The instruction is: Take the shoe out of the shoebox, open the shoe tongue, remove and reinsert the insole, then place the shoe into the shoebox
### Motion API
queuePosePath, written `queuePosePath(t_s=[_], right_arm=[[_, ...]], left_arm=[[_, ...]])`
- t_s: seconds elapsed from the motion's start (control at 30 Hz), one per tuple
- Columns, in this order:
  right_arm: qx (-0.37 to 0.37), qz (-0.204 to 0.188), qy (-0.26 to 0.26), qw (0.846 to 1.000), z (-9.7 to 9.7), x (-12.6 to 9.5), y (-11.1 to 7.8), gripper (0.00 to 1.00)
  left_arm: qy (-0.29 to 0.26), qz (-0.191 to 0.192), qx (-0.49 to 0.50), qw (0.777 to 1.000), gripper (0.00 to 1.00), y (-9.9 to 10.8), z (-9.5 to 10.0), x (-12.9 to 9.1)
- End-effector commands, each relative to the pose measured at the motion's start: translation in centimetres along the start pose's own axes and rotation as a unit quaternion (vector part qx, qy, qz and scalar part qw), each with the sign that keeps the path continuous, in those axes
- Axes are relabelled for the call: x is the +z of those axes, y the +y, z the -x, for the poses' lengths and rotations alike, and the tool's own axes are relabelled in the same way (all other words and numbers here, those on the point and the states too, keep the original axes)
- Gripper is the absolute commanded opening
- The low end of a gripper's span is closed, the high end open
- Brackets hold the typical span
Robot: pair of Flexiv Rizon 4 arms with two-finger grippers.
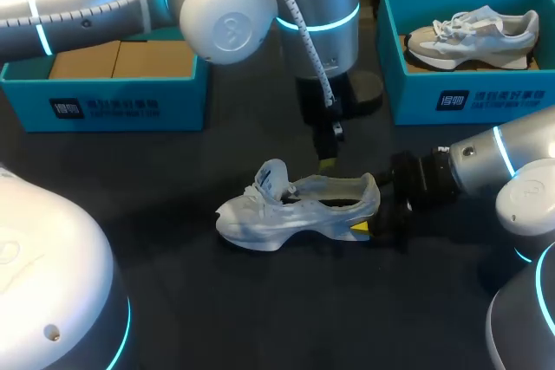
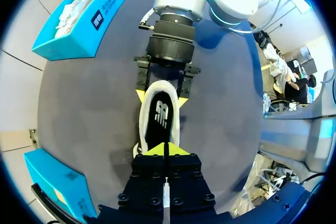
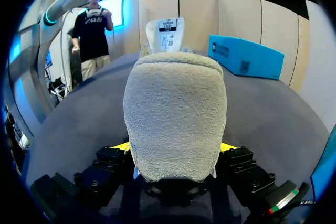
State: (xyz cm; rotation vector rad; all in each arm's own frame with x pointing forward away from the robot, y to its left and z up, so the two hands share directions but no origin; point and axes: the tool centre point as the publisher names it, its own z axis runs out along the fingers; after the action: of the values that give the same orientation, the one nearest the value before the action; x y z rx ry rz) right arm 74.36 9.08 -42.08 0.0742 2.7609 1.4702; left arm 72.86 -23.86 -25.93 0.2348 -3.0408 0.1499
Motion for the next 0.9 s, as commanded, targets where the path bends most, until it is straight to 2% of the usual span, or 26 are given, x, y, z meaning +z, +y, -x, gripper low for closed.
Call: queuePosePath(t_s=[0.03,0.33,0.57,0.9], right_arm=[[0.0,-0.001,-0.001,1.0,0.0,0.1,-0.1,0.0],[0.0,-0.001,-0.001,1.0,0.0,0.1,-0.1,0.0],[0.0,-0.001,-0.001,1.0,0.0,0.1,-0.1,0.0],[0.0,-0.001,-0.001,1.0,0.0,0.1,-0.1,0.0]], left_arm=[[0.0,-0.001,0.0,1.0,0.0,0.1,0.0,0.0],[0.0,-0.001,0.0,1.0,0.0,0.1,0.0,0.0],[0.02,0.009,0.061,0.998,0.0,-0.2,-0.1,2.0],[0.016,-0.025,0.107,0.994,0.0,-0.4,0.5,3.8]])
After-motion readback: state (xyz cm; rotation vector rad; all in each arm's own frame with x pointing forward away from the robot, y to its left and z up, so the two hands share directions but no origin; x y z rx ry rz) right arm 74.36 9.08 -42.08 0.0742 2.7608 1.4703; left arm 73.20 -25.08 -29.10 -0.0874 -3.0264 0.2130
